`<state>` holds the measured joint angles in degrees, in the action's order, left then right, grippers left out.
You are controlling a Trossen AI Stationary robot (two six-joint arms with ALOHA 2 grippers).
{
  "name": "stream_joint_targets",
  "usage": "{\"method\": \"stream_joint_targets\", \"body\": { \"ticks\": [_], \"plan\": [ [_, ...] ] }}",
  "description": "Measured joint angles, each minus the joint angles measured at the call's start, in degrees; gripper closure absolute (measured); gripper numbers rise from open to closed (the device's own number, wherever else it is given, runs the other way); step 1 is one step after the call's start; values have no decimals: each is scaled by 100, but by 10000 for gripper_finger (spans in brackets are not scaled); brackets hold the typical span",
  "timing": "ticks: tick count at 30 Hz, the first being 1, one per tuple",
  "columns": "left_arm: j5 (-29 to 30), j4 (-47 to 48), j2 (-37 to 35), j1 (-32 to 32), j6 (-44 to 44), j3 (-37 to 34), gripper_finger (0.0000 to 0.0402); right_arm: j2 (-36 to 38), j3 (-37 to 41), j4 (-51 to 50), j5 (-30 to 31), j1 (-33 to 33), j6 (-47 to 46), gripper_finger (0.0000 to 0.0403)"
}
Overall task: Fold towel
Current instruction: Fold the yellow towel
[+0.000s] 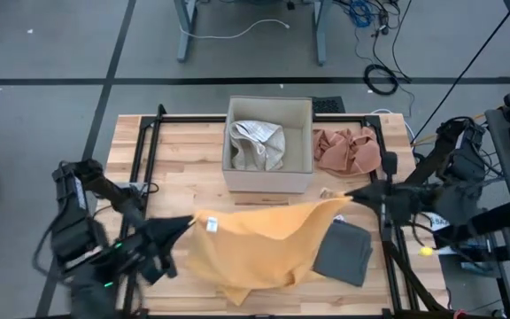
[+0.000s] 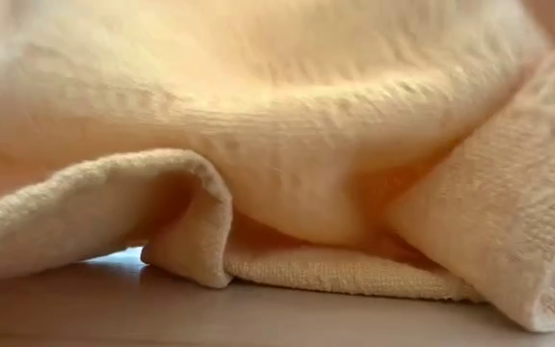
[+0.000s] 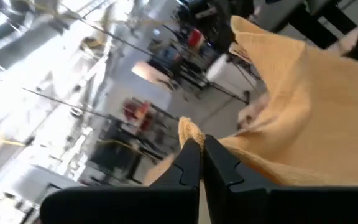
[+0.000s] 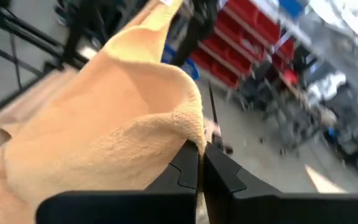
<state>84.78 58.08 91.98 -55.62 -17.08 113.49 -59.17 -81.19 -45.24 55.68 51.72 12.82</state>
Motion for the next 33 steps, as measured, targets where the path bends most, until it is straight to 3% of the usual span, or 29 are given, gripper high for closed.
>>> {"method": "stream_joint_targets", "body": {
  "ticks": [6,11,16,26,33],
  "plan": [
    [-1250,1977,2,831,2315,-4,399,-133,0,-987,-10,-489,-1125,403],
    [-2117,3196,0,1468,3989,-452,399,-275,3,-2045,-119,-757,-2311,403],
    [-2698,3181,9,1885,4083,-1295,399,-400,266,-2394,-600,-1016,-2999,403],
    [-2919,2797,4,2454,4816,-2975,395,-649,1206,-2258,-1361,-1516,-3529,392],
    [-3491,1583,4,2700,4773,-4034,355,-671,2138,-1468,-1724,-1846,-3522,368]
  ]
}}
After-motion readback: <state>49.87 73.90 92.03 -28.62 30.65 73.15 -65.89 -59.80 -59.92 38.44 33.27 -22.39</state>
